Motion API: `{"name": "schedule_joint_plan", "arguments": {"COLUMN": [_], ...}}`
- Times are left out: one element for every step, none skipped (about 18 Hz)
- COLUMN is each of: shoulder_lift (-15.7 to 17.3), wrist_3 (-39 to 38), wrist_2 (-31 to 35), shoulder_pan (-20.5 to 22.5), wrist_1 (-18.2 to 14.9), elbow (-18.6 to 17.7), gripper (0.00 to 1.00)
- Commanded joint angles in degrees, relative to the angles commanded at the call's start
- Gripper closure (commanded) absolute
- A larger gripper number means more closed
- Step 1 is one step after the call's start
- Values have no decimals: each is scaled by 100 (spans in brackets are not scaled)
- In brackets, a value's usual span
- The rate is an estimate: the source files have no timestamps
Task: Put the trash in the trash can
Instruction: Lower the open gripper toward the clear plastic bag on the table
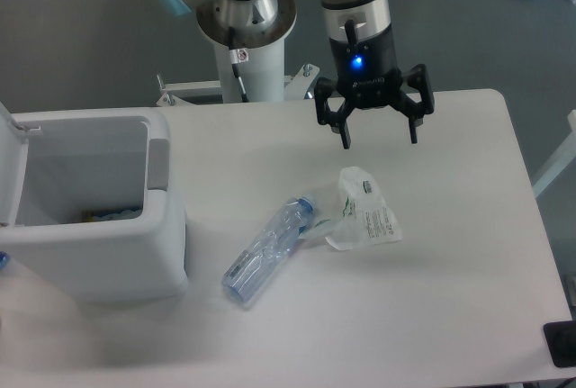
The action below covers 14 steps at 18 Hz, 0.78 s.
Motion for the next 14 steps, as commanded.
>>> {"name": "schedule_joint_plan", "arguments": {"shoulder_lift": [0, 0, 9, 9, -9, -26, -53, -53, -79, -88, -105, -114, -132, -175], "wrist_3": [0, -9, -26, -9, 0, 0, 0, -9, -9, -17, -9, -9, -9, -17], "wrist_2": [9, 9, 17, 9, 9, 9, 9, 17, 9, 9, 9, 9, 9, 9], "shoulder_pan": [0, 0, 0, 0, -9, -9, -9, -9, -9, -9, -9, -9, -18, -9], "wrist_1": [0, 0, 0, -9, -9, -9, 0, 0, 0, 0, 9, 9, 9, 9], "elbow": [-17, -26, -26, -35, -44, -53, -53, -61, -79, -123, -175, -193, -202, -220], "gripper": [0, 0, 0, 0, 0, 0, 0, 0, 0, 0, 0, 0, 0, 0]}}
